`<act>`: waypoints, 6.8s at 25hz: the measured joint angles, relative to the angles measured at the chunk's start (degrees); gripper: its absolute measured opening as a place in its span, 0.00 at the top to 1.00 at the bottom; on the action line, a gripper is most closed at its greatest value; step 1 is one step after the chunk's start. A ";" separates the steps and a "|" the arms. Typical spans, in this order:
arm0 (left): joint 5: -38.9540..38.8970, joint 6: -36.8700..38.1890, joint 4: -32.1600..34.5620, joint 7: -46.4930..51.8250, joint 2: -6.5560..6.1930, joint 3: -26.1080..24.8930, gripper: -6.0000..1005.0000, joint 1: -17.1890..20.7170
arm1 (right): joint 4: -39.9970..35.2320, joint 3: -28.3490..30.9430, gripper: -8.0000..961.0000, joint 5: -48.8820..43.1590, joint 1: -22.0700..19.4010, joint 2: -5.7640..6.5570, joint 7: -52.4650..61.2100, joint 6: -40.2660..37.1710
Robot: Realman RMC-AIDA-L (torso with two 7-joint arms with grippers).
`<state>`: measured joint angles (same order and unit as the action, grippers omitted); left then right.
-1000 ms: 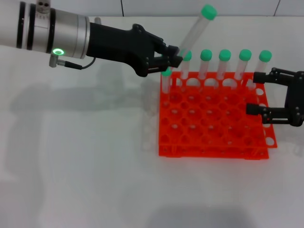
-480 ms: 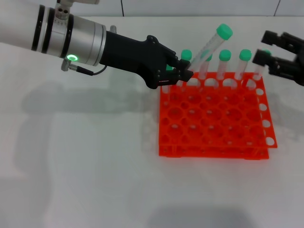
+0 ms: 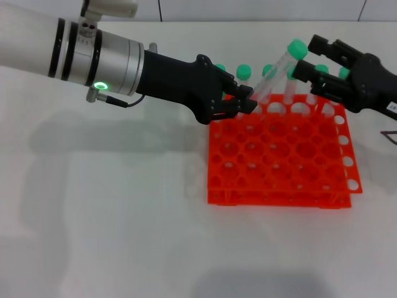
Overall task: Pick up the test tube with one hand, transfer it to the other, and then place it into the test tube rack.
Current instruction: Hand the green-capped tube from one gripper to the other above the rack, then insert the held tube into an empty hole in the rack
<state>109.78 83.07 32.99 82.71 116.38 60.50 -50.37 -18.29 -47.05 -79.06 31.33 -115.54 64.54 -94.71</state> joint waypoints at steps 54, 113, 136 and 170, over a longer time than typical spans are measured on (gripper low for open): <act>-0.03 -0.90 0.05 -0.70 0.83 0.14 0.76 0.50 | 8.48 -0.49 0.72 3.46 4.28 -0.65 -9.66 0.16; -15.92 0.68 25.87 -3.29 2.91 -1.11 0.12 47.18 | -1.05 -11.28 0.72 2.66 10.50 -0.69 -2.78 16.64; -13.80 0.67 25.28 -4.02 2.91 -1.17 0.12 46.86 | 3.46 -15.01 0.72 5.67 10.25 -0.64 -7.68 21.30; -13.38 0.66 23.83 -4.05 2.88 -1.17 0.12 44.49 | 3.19 -22.18 0.69 5.93 11.03 -0.65 -6.57 25.65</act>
<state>96.40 83.73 56.82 78.66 119.26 59.33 -5.88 -15.11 -69.23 -73.13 42.37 -116.19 57.97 -69.06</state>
